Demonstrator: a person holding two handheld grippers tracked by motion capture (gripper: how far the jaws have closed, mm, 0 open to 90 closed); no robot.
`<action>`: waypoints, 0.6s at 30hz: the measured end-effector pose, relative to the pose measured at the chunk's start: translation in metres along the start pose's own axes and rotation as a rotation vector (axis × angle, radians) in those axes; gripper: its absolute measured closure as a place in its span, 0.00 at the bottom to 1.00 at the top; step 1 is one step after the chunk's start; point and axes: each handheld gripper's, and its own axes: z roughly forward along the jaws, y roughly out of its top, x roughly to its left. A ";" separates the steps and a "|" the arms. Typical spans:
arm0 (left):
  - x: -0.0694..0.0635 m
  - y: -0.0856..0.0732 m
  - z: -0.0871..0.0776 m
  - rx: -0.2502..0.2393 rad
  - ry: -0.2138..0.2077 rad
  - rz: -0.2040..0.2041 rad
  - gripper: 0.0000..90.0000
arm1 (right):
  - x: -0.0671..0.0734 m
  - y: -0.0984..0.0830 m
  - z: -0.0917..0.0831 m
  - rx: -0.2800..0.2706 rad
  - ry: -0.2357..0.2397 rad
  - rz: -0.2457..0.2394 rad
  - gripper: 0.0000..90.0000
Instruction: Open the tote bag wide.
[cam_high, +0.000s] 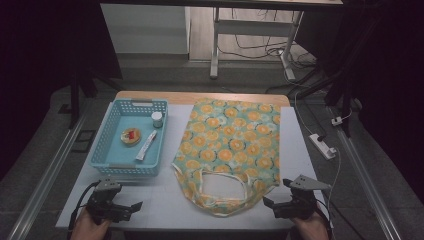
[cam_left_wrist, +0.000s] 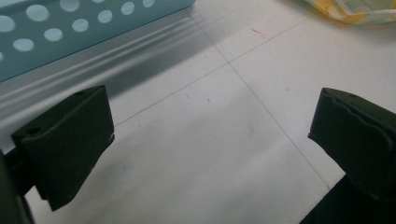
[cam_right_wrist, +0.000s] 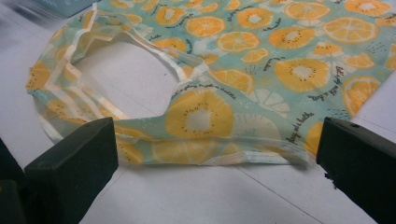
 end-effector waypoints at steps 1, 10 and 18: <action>0.000 0.000 0.000 0.001 0.000 0.001 0.00 | 0.000 0.000 0.000 0.000 0.000 0.000 0.00; 0.000 0.000 0.001 0.009 -0.004 0.003 0.00 | 0.006 0.004 0.003 -0.006 0.027 -0.023 0.00; 0.001 0.000 0.000 0.006 -0.009 -0.005 0.00 | 0.012 0.008 0.006 -0.012 0.051 -0.031 0.00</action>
